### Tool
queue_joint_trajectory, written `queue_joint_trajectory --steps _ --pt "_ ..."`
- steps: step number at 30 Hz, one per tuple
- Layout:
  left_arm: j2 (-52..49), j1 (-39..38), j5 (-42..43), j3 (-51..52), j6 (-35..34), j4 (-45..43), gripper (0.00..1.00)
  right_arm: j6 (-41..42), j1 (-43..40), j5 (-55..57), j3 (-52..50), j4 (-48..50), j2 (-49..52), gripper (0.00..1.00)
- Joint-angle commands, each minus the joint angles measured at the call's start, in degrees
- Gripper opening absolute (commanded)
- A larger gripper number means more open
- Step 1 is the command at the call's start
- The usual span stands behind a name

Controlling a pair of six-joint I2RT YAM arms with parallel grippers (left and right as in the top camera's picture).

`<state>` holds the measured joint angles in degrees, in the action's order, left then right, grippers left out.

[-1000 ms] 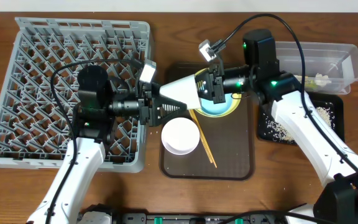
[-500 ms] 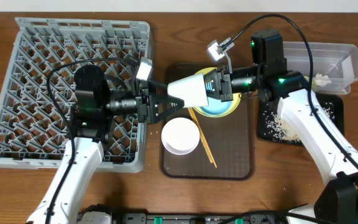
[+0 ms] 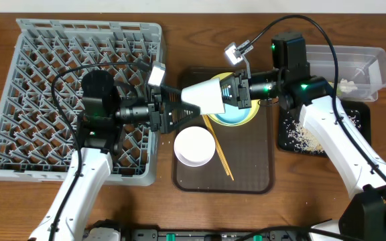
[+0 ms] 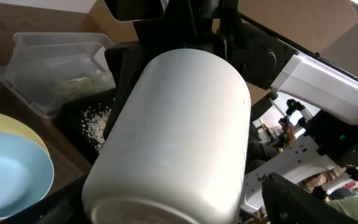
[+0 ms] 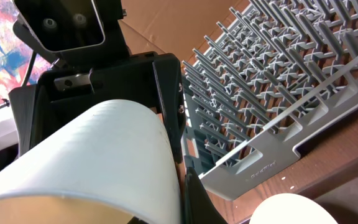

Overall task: Sort waste into correct bins and load items into the dishwasher
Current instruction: 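Grasp the pink bowl with the left gripper and release the right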

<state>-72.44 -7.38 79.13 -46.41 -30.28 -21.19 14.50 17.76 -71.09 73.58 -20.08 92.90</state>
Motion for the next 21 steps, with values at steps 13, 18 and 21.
queue_joint_trajectory --steps 13,18,21 --pt "0.7 -1.2 3.1 -0.7 -0.5 -2.1 0.83 0.1 1.5 4.9 0.1 0.7 0.4 0.01" --pt "0.7 -1.2 3.1 -0.7 -1.2 -2.1 0.83 0.4 2.0 4.9 0.1 1.5 0.4 0.01" --pt "0.7 -1.2 3.1 -0.7 -1.1 -2.1 0.79 0.5 2.1 4.9 0.1 1.5 0.4 0.01"
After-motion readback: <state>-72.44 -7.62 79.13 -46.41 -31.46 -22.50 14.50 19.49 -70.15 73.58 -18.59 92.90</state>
